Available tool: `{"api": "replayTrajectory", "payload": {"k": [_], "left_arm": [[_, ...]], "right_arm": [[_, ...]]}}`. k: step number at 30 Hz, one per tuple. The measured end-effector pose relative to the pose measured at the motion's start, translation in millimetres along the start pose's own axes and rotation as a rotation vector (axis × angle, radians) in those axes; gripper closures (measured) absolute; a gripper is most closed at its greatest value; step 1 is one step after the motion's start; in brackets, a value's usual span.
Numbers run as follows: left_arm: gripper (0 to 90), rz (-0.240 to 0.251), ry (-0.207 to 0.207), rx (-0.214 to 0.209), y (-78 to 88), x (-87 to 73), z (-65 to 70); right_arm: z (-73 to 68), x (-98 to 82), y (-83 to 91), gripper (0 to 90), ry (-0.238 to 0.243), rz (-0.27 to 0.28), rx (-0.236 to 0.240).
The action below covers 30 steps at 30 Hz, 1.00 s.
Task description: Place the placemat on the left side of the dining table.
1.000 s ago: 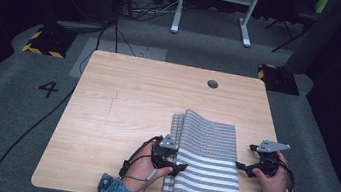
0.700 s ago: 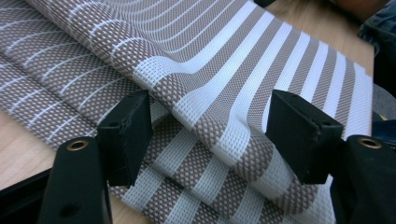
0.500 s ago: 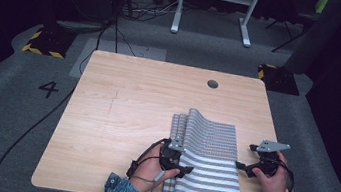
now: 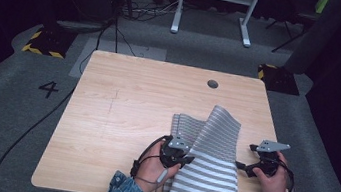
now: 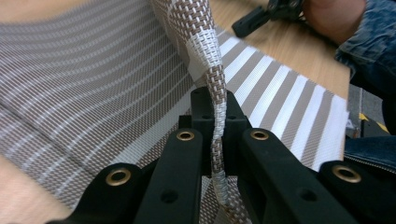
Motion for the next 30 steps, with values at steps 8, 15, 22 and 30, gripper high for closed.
{"api": "replayTrajectory", "payload": {"k": [8, 15, 22, 30], "left_arm": [[88.6, 0.017, -0.080, 0.068, 41.5, 15.3, 3.6], [88.6, 0.049, -0.086, 0.117, 78.2, 19.0, -5.6], [88.6, 0.053, -0.092, 0.181, 110.7, 14.8, -17.5], [88.6, 0.059, -0.080, 0.235, 140.1, 7.6, -34.0]], "right_arm": [[0.3, 0.0, -0.2, 0.5, 0.003, 0.001, -0.002], [0.3, 0.0, -0.2, 0.5, 0.004, 0.001, -0.002], [0.0, 0.0, 0.0, 0.5, 0.000, 0.000, 0.000], [0.0, 0.0, 0.0, 0.5, 0.000, 0.000, 0.000]]}}
Point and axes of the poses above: each handheld gripper's, and its own axes: y roughly backward along the jaws, x roughly out of its top, z roughly to its right, the point moved 8 cm from there along -y, roughly forward along the jaws
